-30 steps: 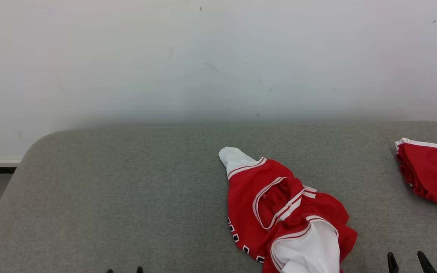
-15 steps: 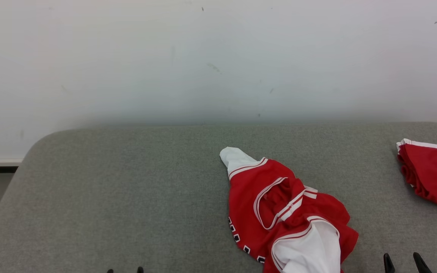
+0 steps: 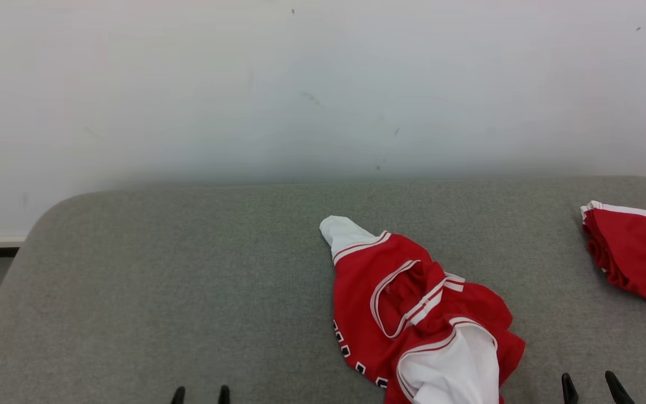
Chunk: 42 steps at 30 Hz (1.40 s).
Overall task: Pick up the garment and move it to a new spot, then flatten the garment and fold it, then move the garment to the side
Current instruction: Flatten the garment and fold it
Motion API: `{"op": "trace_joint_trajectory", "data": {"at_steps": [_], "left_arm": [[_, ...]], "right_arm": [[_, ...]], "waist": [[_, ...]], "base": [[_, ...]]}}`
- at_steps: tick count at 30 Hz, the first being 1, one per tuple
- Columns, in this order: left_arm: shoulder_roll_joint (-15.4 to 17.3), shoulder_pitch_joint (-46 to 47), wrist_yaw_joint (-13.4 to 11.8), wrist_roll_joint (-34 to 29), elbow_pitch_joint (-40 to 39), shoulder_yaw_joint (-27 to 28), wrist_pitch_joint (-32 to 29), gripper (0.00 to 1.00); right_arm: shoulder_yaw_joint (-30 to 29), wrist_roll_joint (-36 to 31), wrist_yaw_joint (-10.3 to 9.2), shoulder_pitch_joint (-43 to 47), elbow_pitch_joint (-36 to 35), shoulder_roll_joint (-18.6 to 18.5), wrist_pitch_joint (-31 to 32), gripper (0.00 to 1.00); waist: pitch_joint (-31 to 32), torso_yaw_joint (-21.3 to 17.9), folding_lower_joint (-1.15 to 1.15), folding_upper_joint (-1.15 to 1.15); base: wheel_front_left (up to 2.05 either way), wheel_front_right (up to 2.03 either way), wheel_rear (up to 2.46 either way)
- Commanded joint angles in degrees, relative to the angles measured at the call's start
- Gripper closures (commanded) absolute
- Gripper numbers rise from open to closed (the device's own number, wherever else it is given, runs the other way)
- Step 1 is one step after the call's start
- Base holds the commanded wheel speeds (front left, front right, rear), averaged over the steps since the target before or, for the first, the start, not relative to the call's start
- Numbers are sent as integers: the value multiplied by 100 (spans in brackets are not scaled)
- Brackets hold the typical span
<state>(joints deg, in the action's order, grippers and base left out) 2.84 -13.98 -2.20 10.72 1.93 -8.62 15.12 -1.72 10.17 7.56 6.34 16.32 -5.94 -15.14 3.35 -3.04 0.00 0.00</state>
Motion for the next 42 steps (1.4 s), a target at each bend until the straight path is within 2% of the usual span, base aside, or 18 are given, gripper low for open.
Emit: {"op": "trace_joint_trajectory", "data": {"at_steps": [1,9,17,23,28,42], "left_arm": [[14,151,36,-70,-73,-99,1,0],[15,653,138,-124,-195,-638,1,0],[17,1534,137,198,332,-1729,1,0],[20,2243,-28,739,857,-2596,-30,0],[20,2694,-244,1094,1198,-3033,-32,0],[19,3333,-739,1515,1916,-3462,-26,0]], "right_arm": [[38,19,-16,-60,-29,-60,3,0],[91,52,-16,-147,-57,-79,3,0],[113,62,-16,-204,-30,-41,3,0],[135,89,-16,-307,-14,-13,4,0],[147,110,-16,-377,15,8,4,0],[126,151,-16,-471,-10,86,4,0]], "waist": [[-28,-61,0,0],[-128,-386,0,0],[-283,-822,0,0],[-406,-1154,0,0],[-509,-1401,0,0],[-793,-1781,0,0]], "base": [[0,0,0],[0,0,0],[0,0,0],[0,0,0],[0,0,0],[0,0,0]]}}
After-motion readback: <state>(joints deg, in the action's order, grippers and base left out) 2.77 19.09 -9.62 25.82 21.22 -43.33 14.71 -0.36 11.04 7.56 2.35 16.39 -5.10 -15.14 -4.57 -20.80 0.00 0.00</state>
